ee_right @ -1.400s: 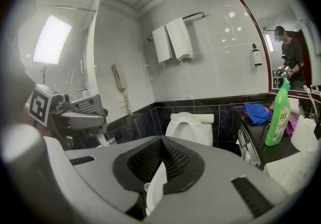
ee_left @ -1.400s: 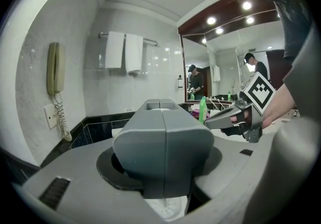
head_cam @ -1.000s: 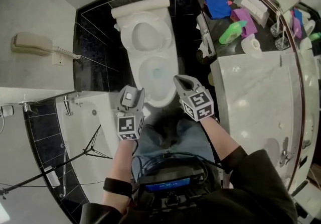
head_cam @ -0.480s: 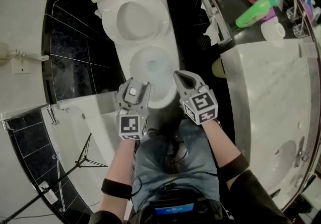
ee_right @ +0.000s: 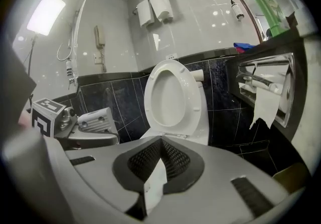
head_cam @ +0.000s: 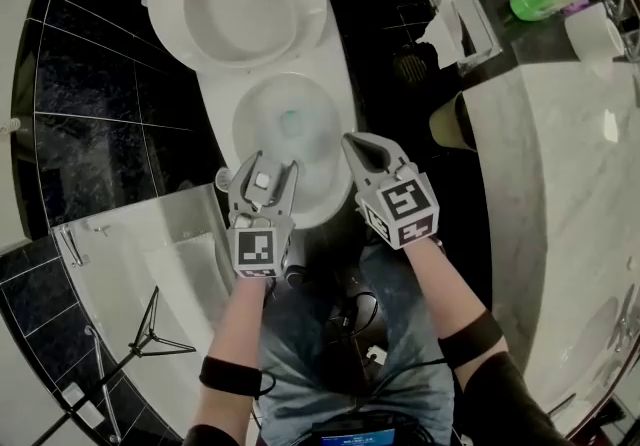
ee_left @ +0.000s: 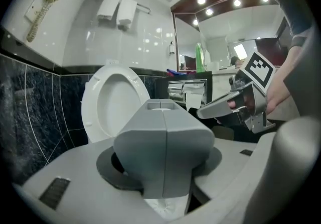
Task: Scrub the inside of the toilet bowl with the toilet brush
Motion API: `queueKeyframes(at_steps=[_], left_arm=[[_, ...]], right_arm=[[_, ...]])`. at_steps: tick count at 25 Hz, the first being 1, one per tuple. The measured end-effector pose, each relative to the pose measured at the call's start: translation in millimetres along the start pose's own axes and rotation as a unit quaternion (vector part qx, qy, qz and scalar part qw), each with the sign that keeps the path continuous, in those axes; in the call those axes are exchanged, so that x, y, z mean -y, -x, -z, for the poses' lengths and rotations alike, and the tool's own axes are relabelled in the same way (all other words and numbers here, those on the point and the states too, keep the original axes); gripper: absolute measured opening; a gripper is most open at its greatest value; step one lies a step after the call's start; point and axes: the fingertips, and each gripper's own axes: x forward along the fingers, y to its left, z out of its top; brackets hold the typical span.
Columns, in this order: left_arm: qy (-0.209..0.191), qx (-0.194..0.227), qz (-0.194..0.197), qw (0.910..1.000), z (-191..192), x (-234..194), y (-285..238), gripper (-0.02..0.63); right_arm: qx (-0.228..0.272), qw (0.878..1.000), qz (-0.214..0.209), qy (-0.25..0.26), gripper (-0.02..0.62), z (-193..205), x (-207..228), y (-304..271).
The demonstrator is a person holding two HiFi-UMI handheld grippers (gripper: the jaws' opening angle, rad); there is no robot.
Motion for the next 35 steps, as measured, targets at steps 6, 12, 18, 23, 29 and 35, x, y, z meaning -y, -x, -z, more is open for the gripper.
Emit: queueKeyframes(at_steps=[6,12,18,23,29,35], left_arm=[[-0.011,-0.006,0.006,0.9999,45.9,-3.8,-35.2,0.245],[-0.022,-0.027,0.011,0.9993,83.1,-5.0,-55.8,0.245],[-0.019,-0.029,0.03,0.999,82.6,4.9,-79.8,0.244],[-0.003,-0.033,0.049,0.9982,77.1,19.8,-102.1,0.244],[-0.017,-0.031,0.07,0.9969,66.6,31.8,-138.8,0.244],[-0.027,-0.025,0.073,0.9966,55.4,22.0,-178.3,0.244]], right_arm=[[-0.007,1.0,-0.005,0.0,0.006,34.1,18.8,-23.9],[-0.013,1.0,-0.005,-0.004,0.006,49.2,33.4,-34.8],[-0.007,1.0,0.004,-0.018,0.006,49.7,50.6,-36.7],[-0.001,0.999,0.015,-0.03,0.006,43.4,65.0,-32.8],[0.002,0.998,0.029,-0.048,0.006,38.8,85.7,-26.6],[0.007,0.998,0.037,-0.057,0.006,33.7,98.6,-23.5]])
